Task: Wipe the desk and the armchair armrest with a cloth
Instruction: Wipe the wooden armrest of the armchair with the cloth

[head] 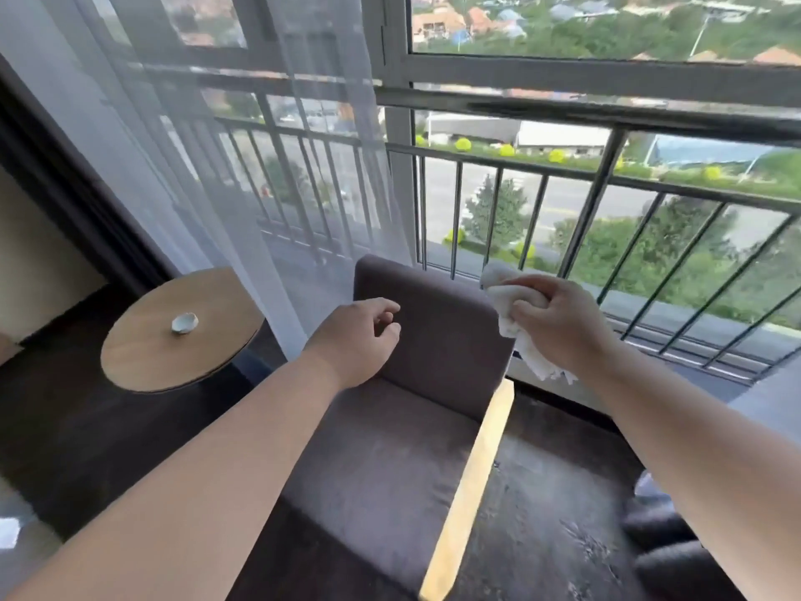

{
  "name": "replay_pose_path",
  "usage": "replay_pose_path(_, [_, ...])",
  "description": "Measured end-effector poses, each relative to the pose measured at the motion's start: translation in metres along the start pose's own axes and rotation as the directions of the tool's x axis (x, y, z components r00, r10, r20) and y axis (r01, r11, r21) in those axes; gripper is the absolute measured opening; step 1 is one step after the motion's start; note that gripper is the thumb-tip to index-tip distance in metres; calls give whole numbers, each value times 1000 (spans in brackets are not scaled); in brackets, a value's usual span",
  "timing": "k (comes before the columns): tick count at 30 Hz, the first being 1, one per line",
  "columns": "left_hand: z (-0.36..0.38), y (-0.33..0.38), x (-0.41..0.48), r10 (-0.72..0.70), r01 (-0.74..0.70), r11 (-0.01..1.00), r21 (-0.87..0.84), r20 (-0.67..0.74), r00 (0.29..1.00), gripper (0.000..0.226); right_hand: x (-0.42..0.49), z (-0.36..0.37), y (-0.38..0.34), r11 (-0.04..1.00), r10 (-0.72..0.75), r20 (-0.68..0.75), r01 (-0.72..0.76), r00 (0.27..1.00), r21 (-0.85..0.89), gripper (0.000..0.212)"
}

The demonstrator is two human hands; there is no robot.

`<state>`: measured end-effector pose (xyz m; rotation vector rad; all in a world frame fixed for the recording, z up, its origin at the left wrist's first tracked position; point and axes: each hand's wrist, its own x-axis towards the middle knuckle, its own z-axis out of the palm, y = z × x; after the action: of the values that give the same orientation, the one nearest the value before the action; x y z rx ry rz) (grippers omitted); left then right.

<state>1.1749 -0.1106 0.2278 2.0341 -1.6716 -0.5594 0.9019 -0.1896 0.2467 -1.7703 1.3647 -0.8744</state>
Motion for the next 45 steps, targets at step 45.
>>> replay_pose_path(45, [572, -353, 114, 80, -243, 904, 352, 419, 904, 79, 69, 263, 528, 917, 77, 127, -20, 989, -398, 51])
